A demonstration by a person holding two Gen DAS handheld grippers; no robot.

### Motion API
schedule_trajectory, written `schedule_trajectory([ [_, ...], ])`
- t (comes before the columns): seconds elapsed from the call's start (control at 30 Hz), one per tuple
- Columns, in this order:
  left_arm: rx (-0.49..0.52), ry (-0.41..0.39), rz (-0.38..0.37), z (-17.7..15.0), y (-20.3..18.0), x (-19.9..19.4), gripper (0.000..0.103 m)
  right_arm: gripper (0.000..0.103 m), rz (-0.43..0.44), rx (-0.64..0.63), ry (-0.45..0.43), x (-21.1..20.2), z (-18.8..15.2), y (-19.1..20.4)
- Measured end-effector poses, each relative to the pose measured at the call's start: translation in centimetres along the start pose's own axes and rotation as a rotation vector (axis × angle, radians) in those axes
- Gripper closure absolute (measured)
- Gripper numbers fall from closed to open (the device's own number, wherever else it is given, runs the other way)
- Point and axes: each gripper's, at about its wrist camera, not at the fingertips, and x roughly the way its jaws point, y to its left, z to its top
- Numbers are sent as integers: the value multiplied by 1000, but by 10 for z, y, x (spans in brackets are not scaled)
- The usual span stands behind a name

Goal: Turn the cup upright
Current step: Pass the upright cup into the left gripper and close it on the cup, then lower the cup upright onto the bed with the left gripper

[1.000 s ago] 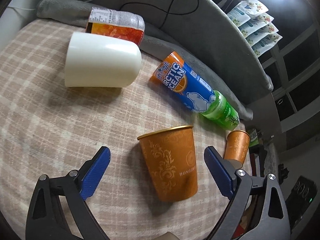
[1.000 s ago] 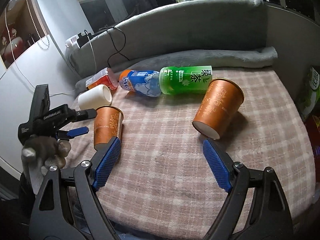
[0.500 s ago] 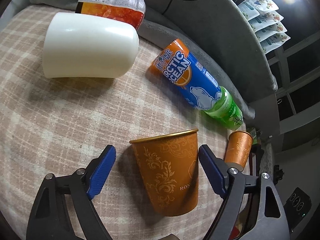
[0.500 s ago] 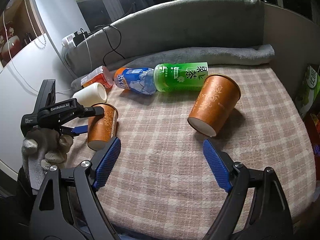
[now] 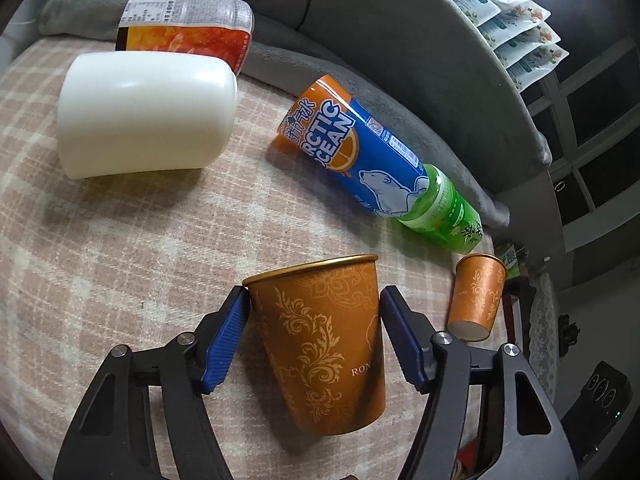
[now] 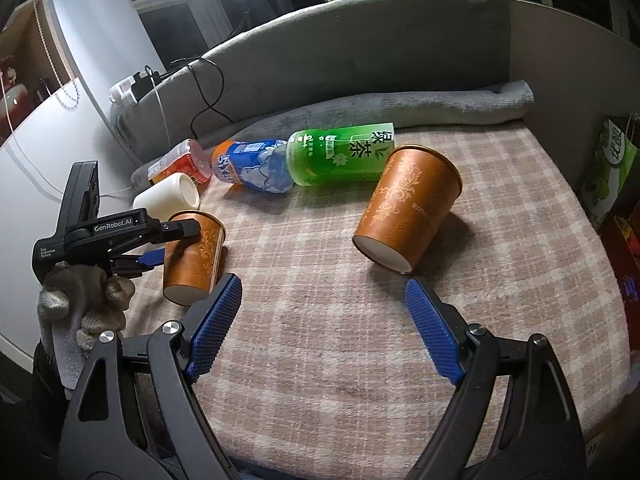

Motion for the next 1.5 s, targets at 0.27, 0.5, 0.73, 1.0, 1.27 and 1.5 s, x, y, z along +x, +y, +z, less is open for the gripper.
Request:
schedule_trajectory([
  [0.27,50,-32,20,-2,-11,-5,37,16,-6,5,1,0,0,-1],
  [0.5,125,-80,45,-7,-24,-14,37,16,-7,2,-7,-2,1,-1],
  [0.73,193,-125,74,-12,-37,-19,37,16,-10,3,-11,-3,1,0],
  [1.0,263,-176,106,-11,-45,-18,37,16,-15,9,-19,-7,0,-3],
  [1.27,346,-226,142,-9,-59,-10,37,16,-27,22,-22,-8,-2,-9],
  [1.5,435,-292,182,-20,-69,-6,37,16,-28,43,-21,-7,-2,-15],
])
